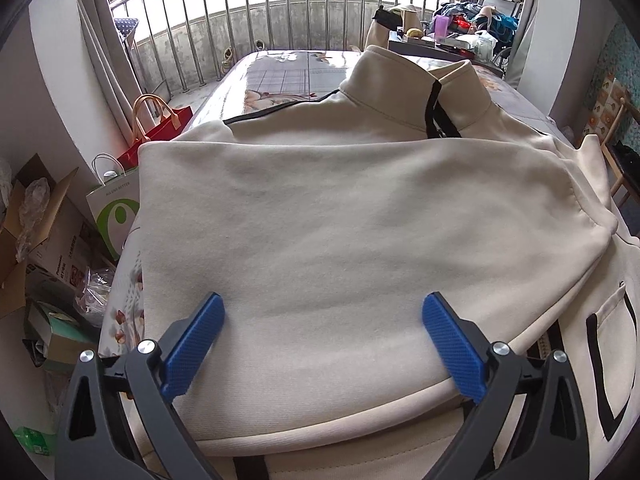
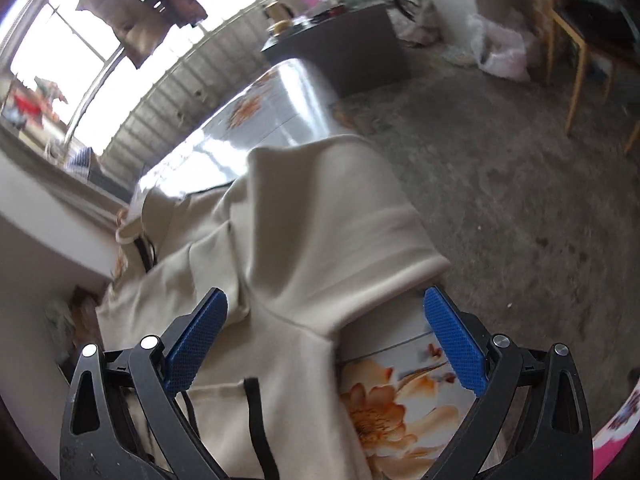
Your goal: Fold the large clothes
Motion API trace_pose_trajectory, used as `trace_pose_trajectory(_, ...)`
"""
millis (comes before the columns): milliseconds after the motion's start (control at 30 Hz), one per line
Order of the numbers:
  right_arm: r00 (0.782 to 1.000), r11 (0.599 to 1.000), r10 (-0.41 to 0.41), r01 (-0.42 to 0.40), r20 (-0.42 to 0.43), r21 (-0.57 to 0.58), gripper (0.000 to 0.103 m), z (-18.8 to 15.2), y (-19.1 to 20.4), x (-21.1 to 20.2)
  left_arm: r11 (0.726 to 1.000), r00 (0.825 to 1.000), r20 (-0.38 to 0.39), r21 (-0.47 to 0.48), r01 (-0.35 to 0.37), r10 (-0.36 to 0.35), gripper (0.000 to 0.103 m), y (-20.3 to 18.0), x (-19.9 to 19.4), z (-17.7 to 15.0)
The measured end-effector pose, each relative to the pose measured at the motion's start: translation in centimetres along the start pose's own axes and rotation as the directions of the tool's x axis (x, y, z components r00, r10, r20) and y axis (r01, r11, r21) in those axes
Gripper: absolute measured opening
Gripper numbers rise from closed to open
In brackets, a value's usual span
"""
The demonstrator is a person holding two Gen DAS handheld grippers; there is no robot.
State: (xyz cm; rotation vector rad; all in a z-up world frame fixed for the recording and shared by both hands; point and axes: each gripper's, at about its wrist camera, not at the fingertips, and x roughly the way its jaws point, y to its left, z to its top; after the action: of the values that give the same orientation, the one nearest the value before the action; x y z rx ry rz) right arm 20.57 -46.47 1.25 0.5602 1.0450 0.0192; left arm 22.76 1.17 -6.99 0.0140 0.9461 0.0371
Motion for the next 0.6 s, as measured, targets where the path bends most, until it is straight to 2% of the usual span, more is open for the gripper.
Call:
trace_pose_trajectory(67, 0.999, 0.989, 0.045, -0.041, -0.021, 0.145, 0.095, 1.0, -3.2, 0.8, 1.000, 1.000, 0.001, 0.000, 0.000, 0.000, 0.098, 0.0, 0.0, 0.0)
trace_pose_trajectory(167, 0.988, 0.931, 0.144, -0.118, -0.052, 0.345, 0.095, 1.4, -7.2, 2.9, 1.000, 1.000, 0.001, 0.001, 0.000, 0.000, 0.098, 0.0, 0.0, 0.0)
trace_pose_trajectory(233, 0.975, 0.869, 0.212, -0.158, -0.065, 0.469, 0.094, 1.1, -9.5, 4.8, 1.000, 1.000, 0.000, 0.000, 0.000, 0.000, 0.098, 0.0, 0.0, 0.0)
trace_pose_trajectory(367, 0.944, 0.722, 0.318, -0.179, -0.090, 0.668, 0.094, 0.3, -13.2, 8.6, 1.000, 1.000, 0.001, 0.001, 0.000, 0.000, 0.098, 0.1, 0.0, 0.0)
trace_pose_trajectory(467, 0.918, 0.630, 0.386, -0.187, -0.095, 0.754, 0.094, -0.4, -14.9, 10.8, 1.000, 1.000, 0.001, 0.001, 0.001, -0.001, 0.098, 0.1, 0.0, 0.0)
trace_pose_trajectory(500, 0.903, 0.591, 0.421, -0.203, -0.083, 0.781, 0.094, -0.7, -15.3, 11.6, 1.000, 1.000, 0.001, 0.001, 0.001, -0.001, 0.098, 0.0, 0.0, -0.1)
trace_pose_trajectory(600, 0.875, 0.504, 0.484, -0.257, -0.023, 0.825, 0.094, -0.5, -16.1, 13.1, 1.000, 1.000, 0.001, 0.001, 0.001, -0.001, 0.098, 0.0, 0.0, 0.0)
